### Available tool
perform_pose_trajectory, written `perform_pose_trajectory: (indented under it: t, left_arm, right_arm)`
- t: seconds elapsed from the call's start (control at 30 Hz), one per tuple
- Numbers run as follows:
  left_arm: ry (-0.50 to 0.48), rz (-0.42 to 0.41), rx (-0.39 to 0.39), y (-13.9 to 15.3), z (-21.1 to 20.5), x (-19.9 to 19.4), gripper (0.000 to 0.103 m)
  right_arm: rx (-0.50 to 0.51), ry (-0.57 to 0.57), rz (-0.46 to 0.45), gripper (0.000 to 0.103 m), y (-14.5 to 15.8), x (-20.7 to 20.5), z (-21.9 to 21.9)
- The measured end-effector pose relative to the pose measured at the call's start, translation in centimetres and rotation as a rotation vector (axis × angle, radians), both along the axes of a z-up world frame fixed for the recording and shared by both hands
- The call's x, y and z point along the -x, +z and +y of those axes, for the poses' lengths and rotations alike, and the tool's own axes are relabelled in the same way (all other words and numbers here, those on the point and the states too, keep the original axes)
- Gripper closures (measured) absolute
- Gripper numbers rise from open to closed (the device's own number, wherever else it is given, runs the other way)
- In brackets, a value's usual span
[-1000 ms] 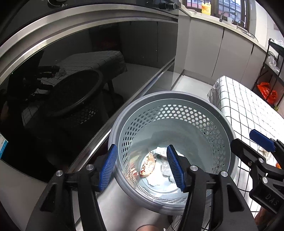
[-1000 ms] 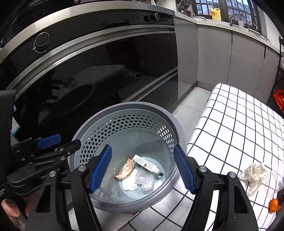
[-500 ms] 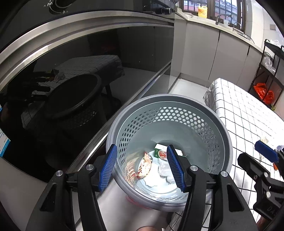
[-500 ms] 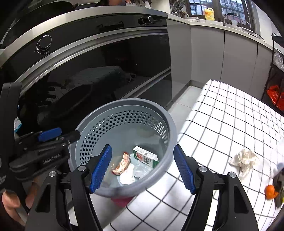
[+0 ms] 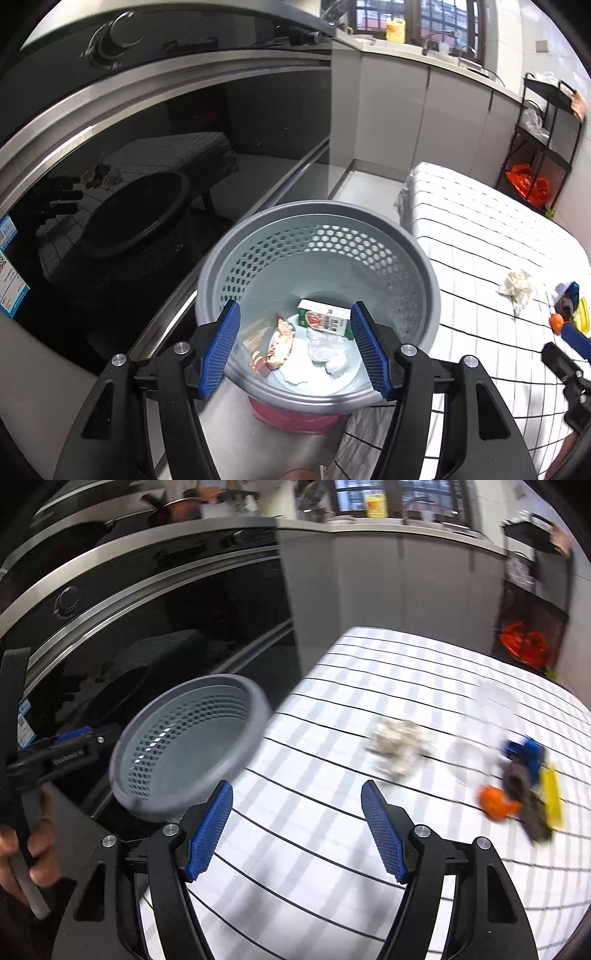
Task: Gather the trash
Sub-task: 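Move both tools back toward the yellow lid and crumpled paper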
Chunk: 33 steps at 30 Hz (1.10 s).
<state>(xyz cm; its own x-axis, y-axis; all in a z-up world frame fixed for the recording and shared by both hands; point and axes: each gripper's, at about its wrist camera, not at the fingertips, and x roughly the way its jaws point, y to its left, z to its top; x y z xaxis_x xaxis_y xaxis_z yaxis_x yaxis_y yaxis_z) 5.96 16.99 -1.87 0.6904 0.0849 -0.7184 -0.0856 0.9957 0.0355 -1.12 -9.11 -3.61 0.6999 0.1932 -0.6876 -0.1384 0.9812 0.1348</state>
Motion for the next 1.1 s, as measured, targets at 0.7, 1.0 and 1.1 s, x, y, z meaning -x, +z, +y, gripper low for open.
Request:
perform_pose_trajectory:
  t: [0.7, 1.0, 1.1]
  left_arm:
    - [-0.312, -0.069, 0.052, 1.5, -17.0, 3.0, 0.029]
    - [-0.373, -0.071, 0.054, 0.6, -22.5, 0.1, 0.015]
    - [-0.375, -0.055, 0.053, 0.0, -23.3, -1.1, 0.012]
  right_arm:
    - [0.042, -0.308, 0.020, 0.024, 1.5, 4.9, -18.3]
    - [-0.008, -0.320, 0.074, 0.020, -0.6, 1.5, -20.6]
    - [-0.024, -0.321, 0.083, 0.020, -1.5, 0.3, -20.8]
